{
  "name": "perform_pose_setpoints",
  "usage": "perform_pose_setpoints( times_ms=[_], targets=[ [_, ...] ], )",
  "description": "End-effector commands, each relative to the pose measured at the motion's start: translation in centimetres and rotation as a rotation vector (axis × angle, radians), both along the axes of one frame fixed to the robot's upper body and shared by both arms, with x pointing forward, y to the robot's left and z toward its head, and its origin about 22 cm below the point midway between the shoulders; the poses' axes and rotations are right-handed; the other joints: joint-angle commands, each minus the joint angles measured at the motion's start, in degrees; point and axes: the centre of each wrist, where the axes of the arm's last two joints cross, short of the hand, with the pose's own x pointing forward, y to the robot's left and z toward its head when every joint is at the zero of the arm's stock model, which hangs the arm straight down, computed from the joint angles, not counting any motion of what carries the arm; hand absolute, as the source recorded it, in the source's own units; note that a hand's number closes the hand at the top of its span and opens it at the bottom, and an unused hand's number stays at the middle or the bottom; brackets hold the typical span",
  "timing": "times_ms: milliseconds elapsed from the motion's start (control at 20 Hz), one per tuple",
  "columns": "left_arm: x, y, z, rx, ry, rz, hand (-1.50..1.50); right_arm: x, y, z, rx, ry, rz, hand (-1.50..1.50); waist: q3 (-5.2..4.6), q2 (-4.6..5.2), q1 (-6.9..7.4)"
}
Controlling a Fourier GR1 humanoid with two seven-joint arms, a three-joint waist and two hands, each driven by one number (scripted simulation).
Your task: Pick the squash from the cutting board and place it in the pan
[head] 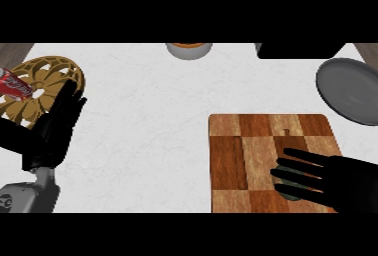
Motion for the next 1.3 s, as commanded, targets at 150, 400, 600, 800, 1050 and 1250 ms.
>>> perform_pose_setpoints(
  times_ms=[150, 400, 600, 800, 1050, 1250],
  targets=[
    [0.7, -0.2, -0.6, 0.003, 0.003, 0.008, 0.00, 2.0, 1.8, -3.5, -0.017, 0.027, -0.003, -1.50, 0.01, 0.12, 0.29],
    [1.1, 0.7, -0.9, -0.013, 0.000, 0.004, 0.00, 2.4, 3.0, -2.7, -0.067, 0.006, -0.023, -1.50, -0.01, 0.11, 0.15],
    [0.6, -0.6, -0.2, -0.019, 0.011, -0.008, 0.00, 3.1, 3.6, -4.9, -0.060, 0.019, 0.001, -1.50, 0.01, 0.10, 0.30],
    [0.7, -1.2, -0.8, -0.004, 0.000, -0.009, 0.00, 2.7, 3.8, -5.2, -0.013, 0.048, -0.014, -1.50, 0.00, 0.07, 0.07],
    [0.2, -1.3, -0.3, -0.015, -0.007, 0.008, 0.00, 1.8, 2.6, -7.8, -0.040, 0.074, -0.001, -1.50, 0.01, 0.01, 0.04],
    [0.2, -2.2, -0.7, 0.005, -0.014, -0.001, 0.00, 3.2, 5.4, -9.0, -0.067, 0.073, 0.008, -1.50, 0.01, 0.07, 0.21]
  ],
)
